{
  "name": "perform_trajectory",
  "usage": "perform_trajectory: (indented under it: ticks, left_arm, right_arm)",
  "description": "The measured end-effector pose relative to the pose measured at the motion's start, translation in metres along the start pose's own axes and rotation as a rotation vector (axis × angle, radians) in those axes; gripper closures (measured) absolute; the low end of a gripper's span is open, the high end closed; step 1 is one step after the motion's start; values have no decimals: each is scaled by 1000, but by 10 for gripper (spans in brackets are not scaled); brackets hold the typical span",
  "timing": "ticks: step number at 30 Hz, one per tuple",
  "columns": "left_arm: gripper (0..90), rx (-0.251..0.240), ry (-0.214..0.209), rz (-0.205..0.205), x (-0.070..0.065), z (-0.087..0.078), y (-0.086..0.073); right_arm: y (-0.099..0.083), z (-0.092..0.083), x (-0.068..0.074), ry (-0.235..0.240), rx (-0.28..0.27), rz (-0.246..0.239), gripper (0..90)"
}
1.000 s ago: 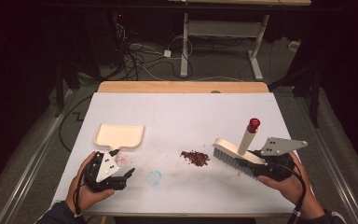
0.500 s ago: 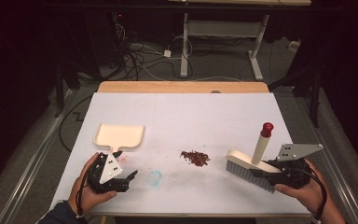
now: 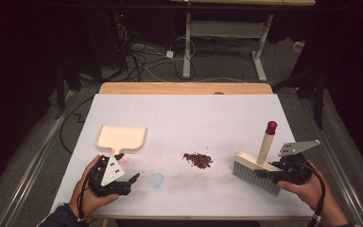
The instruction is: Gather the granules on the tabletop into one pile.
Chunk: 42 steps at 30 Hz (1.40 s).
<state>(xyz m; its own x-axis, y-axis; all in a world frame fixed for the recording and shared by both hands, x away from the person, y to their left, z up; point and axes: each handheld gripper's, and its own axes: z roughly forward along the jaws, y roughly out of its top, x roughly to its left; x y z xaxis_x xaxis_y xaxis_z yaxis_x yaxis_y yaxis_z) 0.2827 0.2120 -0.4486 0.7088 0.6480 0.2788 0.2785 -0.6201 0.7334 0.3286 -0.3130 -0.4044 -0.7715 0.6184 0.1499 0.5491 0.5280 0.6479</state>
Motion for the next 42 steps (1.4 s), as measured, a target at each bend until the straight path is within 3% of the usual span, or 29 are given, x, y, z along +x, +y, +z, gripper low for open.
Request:
perform_trajectory:
  ticks: [2, 4, 6, 9, 10, 12, 14, 17, 18, 20, 21, 23, 26, 28, 29, 35, 39, 42]
  left_arm:
    - [179, 0, -9, 6, -1, 1, 0]
    - [179, 4, -18, 6, -2, 2, 0]
    - [179, 8, -34, 7, -2, 4, 0]
    - [187, 12, -69, 26, -5, 4, 2]
    - [188, 13, -76, 33, -7, 5, 2]
    - [187, 15, -81, 48, -8, 5, 3]
    - [188, 20, -102, 56, -9, 6, 2]
    - [196, 28, -123, 54, -10, 6, 1]
    - [196, 30, -122, 55, -10, 6, 1]
    - [196, 29, -122, 50, -10, 5, 0]
    - [196, 29, -117, 48, -9, 5, -1]
    - [196, 23, -116, 37, -9, 4, -1]
    - [195, 26, -112, 36, -8, 5, 0]
    - [196, 30, -115, 39, -9, 6, 0]
    - [195, 33, -116, 40, -9, 7, 0]
    - [195, 37, -124, 43, -9, 8, 0]
    - [195, 35, -124, 39, -8, 8, 0]
    - [195, 38, -124, 43, -9, 8, 0]
  right_arm:
    - [2, 2, -6, 10, 6, 16, 668]
    - [5, 4, -12, -9, 16, 12, 655]
    - [10, 8, -20, -42, 24, 15, 583]
    - [19, 20, -36, -80, 69, -47, 511]
    - [26, 31, -49, -79, 103, -52, 493]
    - [30, 35, -55, -77, 105, -43, 447]
    - [37, 39, -69, -84, 97, -1, 388]
    - [36, 43, -89, -101, 38, 80, 450]
    - [35, 46, -95, -101, 40, 120, 437]
    - [32, 51, -102, -159, 78, 183, 406]
    - [31, 52, -105, -159, 59, 219, 436]
    - [31, 53, -106, -180, 27, 238, 461]
    - [34, 57, -104, -250, 1, 248, 479]
    - [37, 62, -103, -265, -16, 275, 511]
    - [39, 65, -103, -282, -9, 282, 488]
    - [51, 90, -98, -358, 61, 305, 543]
    - [56, 96, -93, -407, 81, 272, 564]
    - [57, 97, -94, -402, 80, 253, 565]
